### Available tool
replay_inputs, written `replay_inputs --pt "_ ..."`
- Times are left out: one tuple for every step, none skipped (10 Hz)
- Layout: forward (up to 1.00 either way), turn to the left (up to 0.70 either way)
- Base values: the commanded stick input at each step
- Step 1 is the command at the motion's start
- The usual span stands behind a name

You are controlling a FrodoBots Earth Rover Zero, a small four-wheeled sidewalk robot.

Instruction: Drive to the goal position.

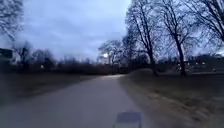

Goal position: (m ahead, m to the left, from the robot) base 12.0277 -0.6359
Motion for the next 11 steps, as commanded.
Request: replay_inputs --pt "1.0 0.4" --pt "1.0 0.33" --pt "1.0 0.14" --pt "1.0 0.0" --pt "1.0 0.0" --pt "1.0 0.0" --pt "1.0 0.0" --pt "1.0 0.0" --pt "1.0 0.0" --pt "1.0 0.0" --pt "1.0 0.0"
